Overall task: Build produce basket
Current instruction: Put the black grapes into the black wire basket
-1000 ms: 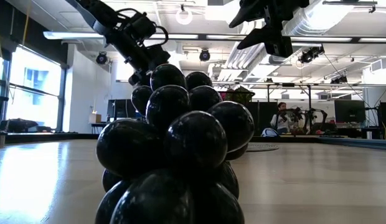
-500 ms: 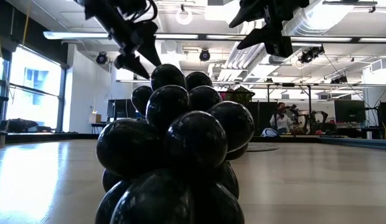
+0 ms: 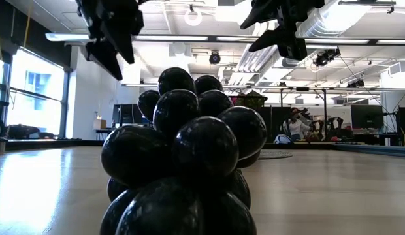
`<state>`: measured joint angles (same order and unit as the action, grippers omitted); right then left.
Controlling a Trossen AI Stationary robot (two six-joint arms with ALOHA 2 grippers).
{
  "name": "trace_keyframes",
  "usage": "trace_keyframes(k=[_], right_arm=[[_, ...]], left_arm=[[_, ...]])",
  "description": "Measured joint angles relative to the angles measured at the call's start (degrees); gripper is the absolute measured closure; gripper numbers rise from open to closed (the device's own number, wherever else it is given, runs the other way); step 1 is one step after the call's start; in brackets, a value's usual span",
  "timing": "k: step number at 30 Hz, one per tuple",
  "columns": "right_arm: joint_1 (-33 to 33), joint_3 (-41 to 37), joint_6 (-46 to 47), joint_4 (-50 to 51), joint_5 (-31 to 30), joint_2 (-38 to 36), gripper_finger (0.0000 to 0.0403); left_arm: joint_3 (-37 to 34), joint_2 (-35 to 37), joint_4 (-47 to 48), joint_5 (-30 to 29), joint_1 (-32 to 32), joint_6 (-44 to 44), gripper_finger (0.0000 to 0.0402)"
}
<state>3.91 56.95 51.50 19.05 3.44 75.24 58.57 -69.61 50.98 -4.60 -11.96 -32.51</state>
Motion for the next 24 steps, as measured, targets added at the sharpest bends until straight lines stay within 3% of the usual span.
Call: trace_keyframes(k=[14, 24], right_arm=[[0.0, 0.0, 0.0, 0.0, 0.0, 0.0, 0.0226], [0.0, 0.0, 0.0, 0.0, 0.0, 0.0, 0.0226]], left_arm=[[0.0, 0.0, 5.0, -0.6, 22.0, -12.5, 0.0048], [0.0, 0.0, 5.0, -0.5, 33.8, -22.4, 0.0048]])
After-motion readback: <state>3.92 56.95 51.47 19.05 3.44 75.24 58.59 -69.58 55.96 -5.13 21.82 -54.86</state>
